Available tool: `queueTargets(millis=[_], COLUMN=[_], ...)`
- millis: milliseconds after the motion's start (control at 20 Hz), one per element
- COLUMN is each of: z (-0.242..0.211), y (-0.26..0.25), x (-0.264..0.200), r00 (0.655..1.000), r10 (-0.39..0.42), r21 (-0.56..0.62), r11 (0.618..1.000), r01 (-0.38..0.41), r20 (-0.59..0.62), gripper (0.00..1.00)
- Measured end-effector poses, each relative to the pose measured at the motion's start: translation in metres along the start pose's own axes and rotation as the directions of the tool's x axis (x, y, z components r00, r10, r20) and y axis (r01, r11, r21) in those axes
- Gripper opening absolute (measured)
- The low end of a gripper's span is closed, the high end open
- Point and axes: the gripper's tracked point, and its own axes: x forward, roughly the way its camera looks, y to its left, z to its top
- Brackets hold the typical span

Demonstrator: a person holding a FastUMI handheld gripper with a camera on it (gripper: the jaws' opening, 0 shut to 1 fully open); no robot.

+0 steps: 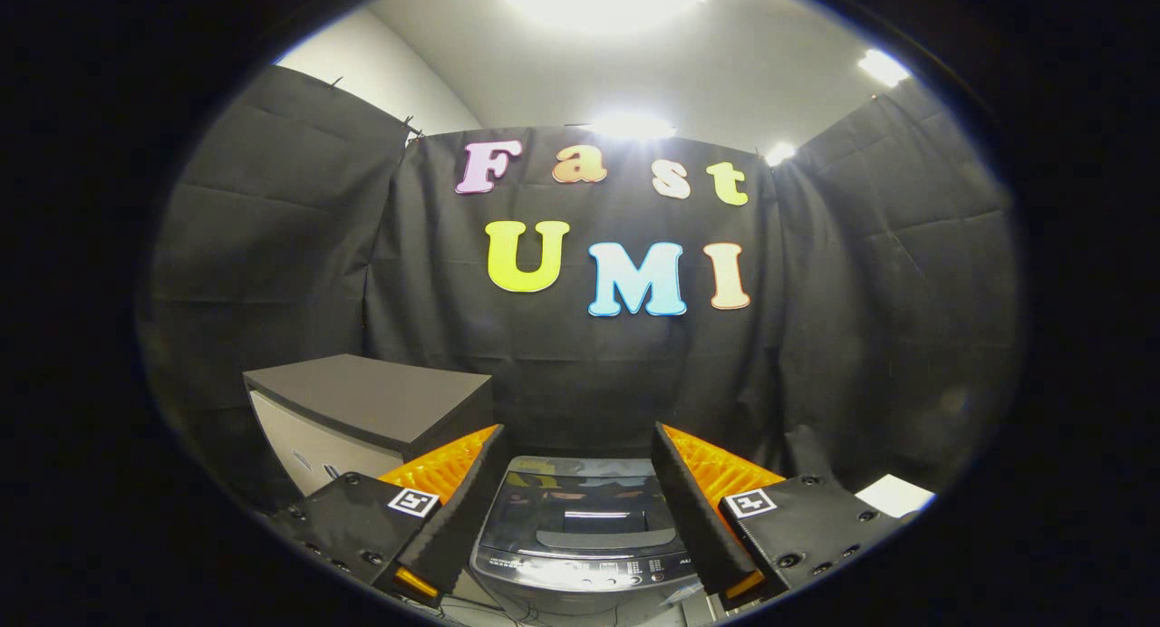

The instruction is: Put the clothes into the washing machine and then close the washing machine lid.

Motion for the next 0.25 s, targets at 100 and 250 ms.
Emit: queueTargets(millis=[100,250], z=[0.0001,0.0048], y=[-0.0007,-0.0012], x=[-0.0015,-0.0003], r00=[1.0,1.0], r10=[-0.003,-0.005], r21=[0.015,0.017], r11=[1.0,1.0], r01=[0.003,0.005], r20=[-0.001,0.007], gripper=[0.98,0.98])
